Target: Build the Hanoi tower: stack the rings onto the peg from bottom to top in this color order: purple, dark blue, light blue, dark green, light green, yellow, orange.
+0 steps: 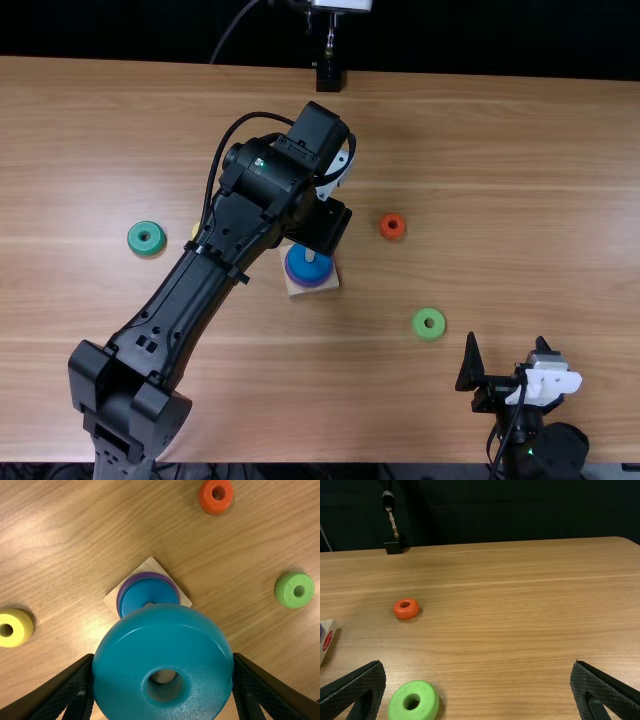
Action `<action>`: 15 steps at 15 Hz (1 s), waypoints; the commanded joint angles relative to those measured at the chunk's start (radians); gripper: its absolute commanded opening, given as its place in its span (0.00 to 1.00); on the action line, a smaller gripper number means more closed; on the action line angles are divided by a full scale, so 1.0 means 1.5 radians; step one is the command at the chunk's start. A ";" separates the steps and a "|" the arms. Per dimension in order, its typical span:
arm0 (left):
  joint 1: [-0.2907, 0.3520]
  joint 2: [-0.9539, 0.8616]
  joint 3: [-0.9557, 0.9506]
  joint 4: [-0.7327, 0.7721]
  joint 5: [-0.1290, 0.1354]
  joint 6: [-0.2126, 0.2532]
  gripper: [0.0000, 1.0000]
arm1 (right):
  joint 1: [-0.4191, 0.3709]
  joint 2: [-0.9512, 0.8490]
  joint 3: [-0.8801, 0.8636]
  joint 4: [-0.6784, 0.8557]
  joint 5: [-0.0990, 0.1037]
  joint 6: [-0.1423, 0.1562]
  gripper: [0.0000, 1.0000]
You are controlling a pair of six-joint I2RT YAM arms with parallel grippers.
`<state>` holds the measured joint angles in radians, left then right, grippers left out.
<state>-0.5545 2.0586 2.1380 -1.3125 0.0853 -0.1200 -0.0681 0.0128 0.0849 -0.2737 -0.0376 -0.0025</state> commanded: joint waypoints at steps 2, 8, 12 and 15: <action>0.003 0.037 -0.021 -0.006 0.009 -0.005 0.84 | -0.008 -0.009 -0.046 -0.045 -0.007 -0.002 1.00; 0.008 0.040 -0.020 -0.012 0.070 -0.006 1.00 | -0.008 -0.009 -0.046 -0.045 -0.007 -0.002 1.00; 0.017 0.032 -0.009 -0.004 0.070 -0.006 1.00 | -0.008 -0.009 -0.046 -0.045 -0.007 -0.002 1.00; 0.042 -0.015 0.004 0.015 0.071 -0.005 1.00 | -0.008 -0.009 -0.046 -0.047 -0.007 -0.002 1.00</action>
<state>-0.5083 2.0995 2.1193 -1.2869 0.1833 -0.1207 -0.0681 0.0128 0.0849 -0.2737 -0.0380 -0.0025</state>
